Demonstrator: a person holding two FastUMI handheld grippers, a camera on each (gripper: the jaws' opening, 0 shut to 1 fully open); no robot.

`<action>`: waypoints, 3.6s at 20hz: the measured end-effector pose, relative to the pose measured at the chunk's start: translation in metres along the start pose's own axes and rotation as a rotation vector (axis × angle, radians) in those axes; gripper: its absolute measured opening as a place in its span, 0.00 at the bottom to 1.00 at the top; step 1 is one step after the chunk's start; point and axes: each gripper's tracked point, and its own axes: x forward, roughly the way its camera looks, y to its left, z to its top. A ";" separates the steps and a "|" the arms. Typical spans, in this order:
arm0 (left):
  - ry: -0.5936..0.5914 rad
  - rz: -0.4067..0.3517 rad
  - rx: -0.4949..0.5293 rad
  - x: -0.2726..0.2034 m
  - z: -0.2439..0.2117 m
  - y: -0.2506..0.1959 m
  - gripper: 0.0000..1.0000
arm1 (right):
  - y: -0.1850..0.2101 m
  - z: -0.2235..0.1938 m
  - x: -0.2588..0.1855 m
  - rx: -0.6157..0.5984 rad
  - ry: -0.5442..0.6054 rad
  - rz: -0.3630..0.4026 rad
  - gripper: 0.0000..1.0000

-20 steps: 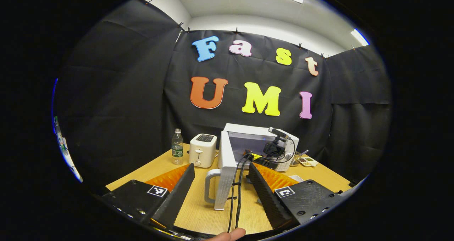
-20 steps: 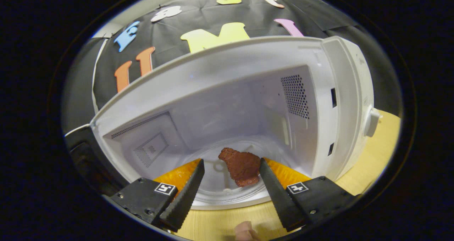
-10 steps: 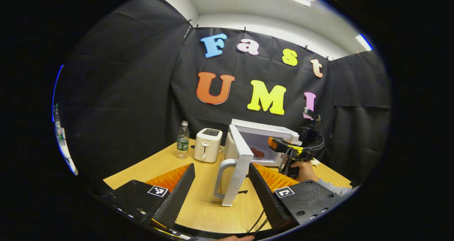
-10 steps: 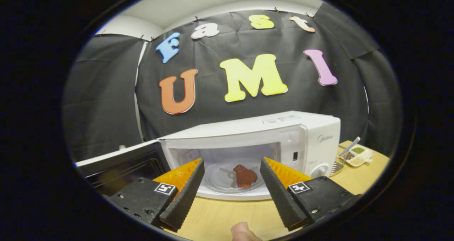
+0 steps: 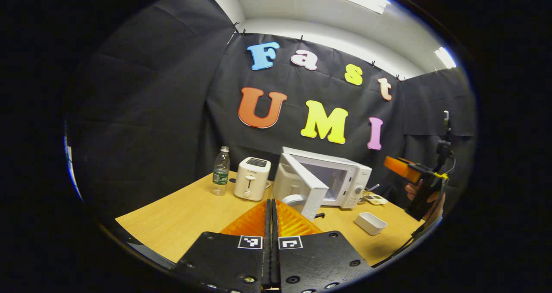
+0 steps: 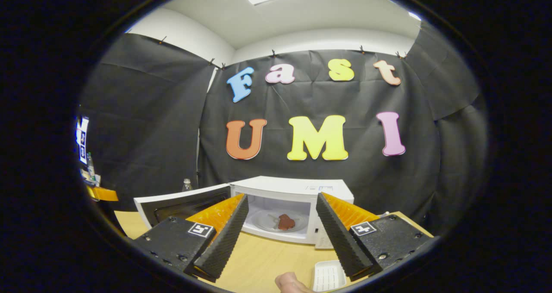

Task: Open the microwave oven with the left hand, put the food in, and close the microwave oven.

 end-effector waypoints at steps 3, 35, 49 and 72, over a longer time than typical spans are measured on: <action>0.015 0.008 -0.001 0.012 -0.005 0.009 0.00 | 0.001 0.010 -0.038 0.000 -0.002 0.005 0.91; 0.097 -0.357 0.140 0.139 -0.071 -0.171 0.00 | -0.107 0.033 -0.138 0.131 0.060 -0.151 1.00; 0.123 -0.381 0.134 0.230 -0.096 -0.250 0.00 | -0.155 0.025 -0.145 0.156 0.051 -0.167 0.91; 0.140 -0.198 0.090 0.349 -0.102 -0.283 0.00 | -0.209 -0.023 -0.116 0.210 0.107 -0.176 0.91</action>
